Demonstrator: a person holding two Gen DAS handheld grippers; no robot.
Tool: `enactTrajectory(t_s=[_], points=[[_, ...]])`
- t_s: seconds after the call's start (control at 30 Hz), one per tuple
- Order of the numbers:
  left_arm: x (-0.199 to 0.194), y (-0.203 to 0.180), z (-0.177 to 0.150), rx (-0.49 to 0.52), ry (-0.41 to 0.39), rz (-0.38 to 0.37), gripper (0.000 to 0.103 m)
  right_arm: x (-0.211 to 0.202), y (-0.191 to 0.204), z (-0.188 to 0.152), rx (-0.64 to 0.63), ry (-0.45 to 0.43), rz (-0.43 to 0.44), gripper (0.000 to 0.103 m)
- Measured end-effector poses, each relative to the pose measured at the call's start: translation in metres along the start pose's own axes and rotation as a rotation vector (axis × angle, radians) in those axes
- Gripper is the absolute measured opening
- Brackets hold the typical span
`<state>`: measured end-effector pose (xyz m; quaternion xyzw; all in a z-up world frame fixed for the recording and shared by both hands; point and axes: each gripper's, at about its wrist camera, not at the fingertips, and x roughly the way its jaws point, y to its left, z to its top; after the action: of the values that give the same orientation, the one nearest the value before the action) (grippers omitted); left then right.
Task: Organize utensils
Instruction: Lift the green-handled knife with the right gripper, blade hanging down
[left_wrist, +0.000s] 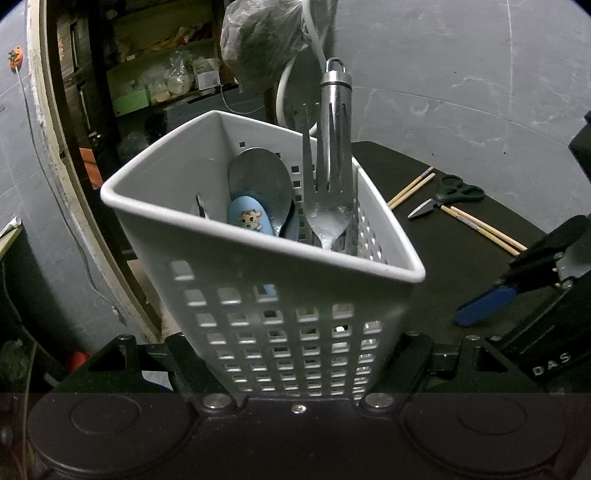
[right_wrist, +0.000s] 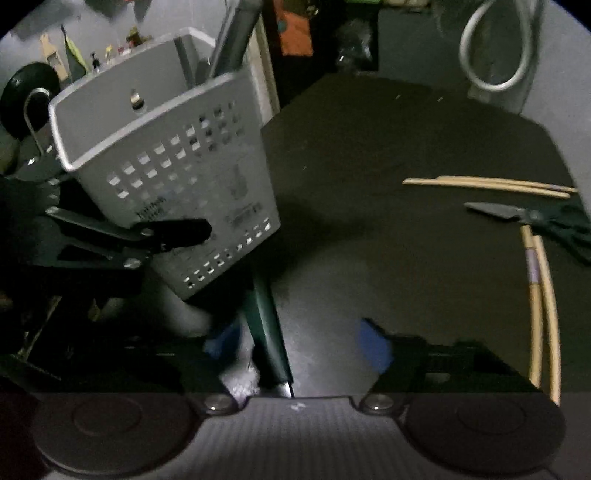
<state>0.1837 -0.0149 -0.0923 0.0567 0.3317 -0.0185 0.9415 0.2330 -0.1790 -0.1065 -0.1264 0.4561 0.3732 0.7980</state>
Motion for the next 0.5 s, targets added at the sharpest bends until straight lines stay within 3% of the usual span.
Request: enactTrajectory(t_s=[0.13,0.2,0.27,0.4,0.5], points=[[0.0,0.0,0.0,-0.003,-0.003,-0.001,0.078,0.0,0.012,0.001,-0.047,0.024,0.011,0.036],[-0.001,0.001,-0.001,-0.004,-0.004,-0.003,0.078,0.0,0.019,0.001,-0.087,0.043,0.016,0.035],[-0.001,0.001,-0.001,-0.006,-0.006,-0.006,0.078,-0.001,0.025,0.0,-0.113,0.052,0.009,0.018],[-0.002,0.003,-0.003,-0.008,-0.009,-0.009,0.078,-0.004,0.033,-0.004,-0.148,0.06,-0.018,0.016],[-0.003,0.004,-0.003,-0.007,-0.011,-0.011,0.078,-0.007,0.043,-0.009,-0.225,0.06,-0.105,0.016]])
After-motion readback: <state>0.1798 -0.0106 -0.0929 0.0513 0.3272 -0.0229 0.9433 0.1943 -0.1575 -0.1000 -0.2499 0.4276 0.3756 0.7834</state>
